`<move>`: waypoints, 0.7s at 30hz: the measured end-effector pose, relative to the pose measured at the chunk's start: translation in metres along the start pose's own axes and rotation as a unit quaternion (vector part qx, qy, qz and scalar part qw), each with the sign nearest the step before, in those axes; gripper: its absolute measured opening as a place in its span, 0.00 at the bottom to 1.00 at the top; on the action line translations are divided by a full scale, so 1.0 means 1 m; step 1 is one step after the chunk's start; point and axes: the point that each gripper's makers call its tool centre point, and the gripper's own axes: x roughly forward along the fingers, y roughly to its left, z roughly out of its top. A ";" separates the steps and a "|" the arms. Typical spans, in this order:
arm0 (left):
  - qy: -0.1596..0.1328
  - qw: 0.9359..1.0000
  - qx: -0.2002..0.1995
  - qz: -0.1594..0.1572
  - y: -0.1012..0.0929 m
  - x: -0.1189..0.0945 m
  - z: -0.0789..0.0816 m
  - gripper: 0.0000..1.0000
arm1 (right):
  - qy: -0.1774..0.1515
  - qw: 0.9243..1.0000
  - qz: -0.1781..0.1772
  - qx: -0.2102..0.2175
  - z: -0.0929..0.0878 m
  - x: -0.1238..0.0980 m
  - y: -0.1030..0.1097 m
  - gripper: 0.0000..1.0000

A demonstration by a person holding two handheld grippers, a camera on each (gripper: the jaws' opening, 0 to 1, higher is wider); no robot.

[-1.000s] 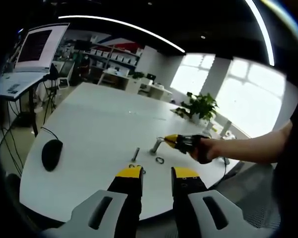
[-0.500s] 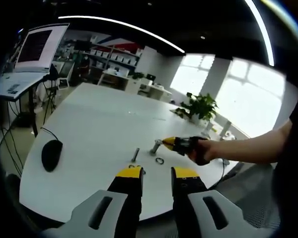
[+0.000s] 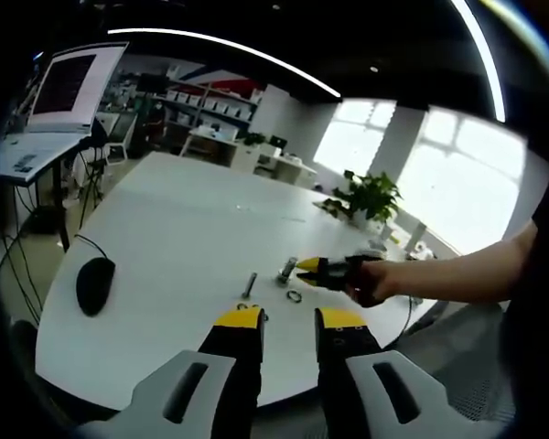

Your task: Place the washer onto the threaded stud by aligning its center hole with the stud, sliding it down to the base, and recovering from edge contact or off-axis alignment until the washer reaches the visible bottom stop.

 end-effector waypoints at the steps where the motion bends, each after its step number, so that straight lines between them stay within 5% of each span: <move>1: 0.000 1.000 0.000 0.000 0.000 0.000 0.000 0.20 | -0.002 1.000 -0.002 -0.006 0.002 0.000 0.001 0.17; 4: 0.000 1.000 0.000 0.000 0.000 0.000 0.000 0.20 | -0.008 0.998 -0.019 -0.063 0.012 -0.004 0.001 0.17; 10: 0.001 1.000 -0.001 0.000 0.000 0.000 0.000 0.19 | 0.003 0.980 -0.065 -0.189 0.016 -0.013 -0.001 0.18; 16: 0.001 1.000 -0.001 0.000 0.000 0.000 0.000 0.19 | 0.056 0.934 -0.106 -0.337 0.010 -0.013 -0.021 0.17; 21: 0.001 1.000 -0.001 0.001 0.000 0.000 -0.001 0.19 | 0.069 0.918 -0.105 -0.375 0.003 -0.008 -0.015 0.17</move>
